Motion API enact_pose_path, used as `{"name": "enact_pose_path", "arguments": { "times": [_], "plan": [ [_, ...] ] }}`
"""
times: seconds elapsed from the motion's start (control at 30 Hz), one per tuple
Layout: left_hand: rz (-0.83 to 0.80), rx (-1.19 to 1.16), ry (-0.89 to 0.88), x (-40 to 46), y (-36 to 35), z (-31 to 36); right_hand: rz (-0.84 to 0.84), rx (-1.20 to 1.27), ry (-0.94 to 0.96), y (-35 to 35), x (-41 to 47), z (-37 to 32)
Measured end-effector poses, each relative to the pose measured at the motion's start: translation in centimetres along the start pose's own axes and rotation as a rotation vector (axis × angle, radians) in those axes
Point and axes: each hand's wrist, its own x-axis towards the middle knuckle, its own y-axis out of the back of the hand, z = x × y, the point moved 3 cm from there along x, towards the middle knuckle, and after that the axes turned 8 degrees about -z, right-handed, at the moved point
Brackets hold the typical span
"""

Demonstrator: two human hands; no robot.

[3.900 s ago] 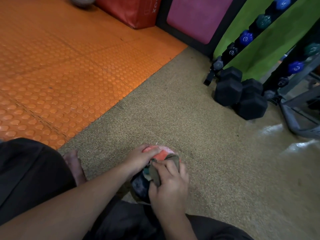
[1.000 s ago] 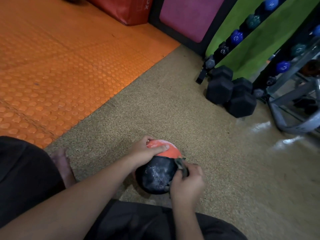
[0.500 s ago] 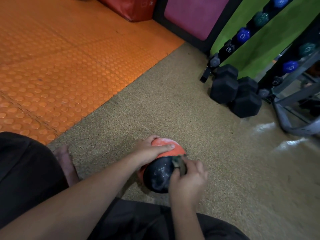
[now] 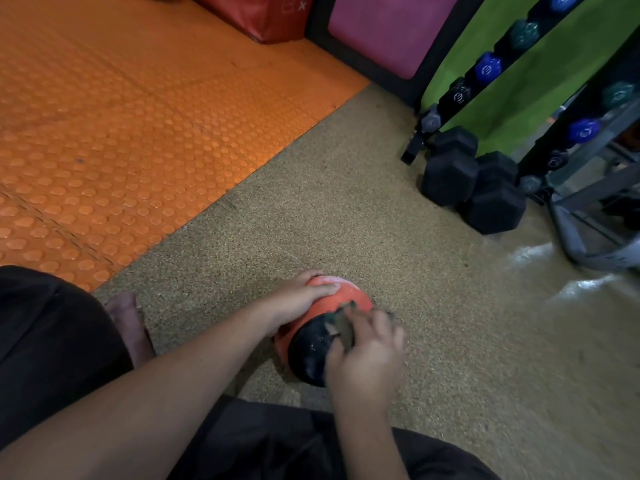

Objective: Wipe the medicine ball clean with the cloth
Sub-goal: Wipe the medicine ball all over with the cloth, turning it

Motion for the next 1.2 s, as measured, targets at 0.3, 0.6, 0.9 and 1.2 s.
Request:
{"name": "enact_pose_path", "arguments": {
  "times": [0.3,0.6,0.9,1.2],
  "plan": [
    [-0.025,0.033,-0.012,0.1,-0.2,0.6,0.03,0.094,-0.183,0.9,2.3,4.0],
    [-0.055,0.094,-0.023,0.9,-0.4,0.8,-0.184,-0.119,0.358,-1.5,-1.9,-3.0],
    [-0.06,0.1,0.0,1.3,-1.0,0.4,0.036,-0.056,-0.083,0.7,1.6,2.6],
    [-0.066,0.077,0.002,1.3,-0.7,0.2,-0.122,-0.136,0.25,0.6,0.7,1.3]
  ]
}}
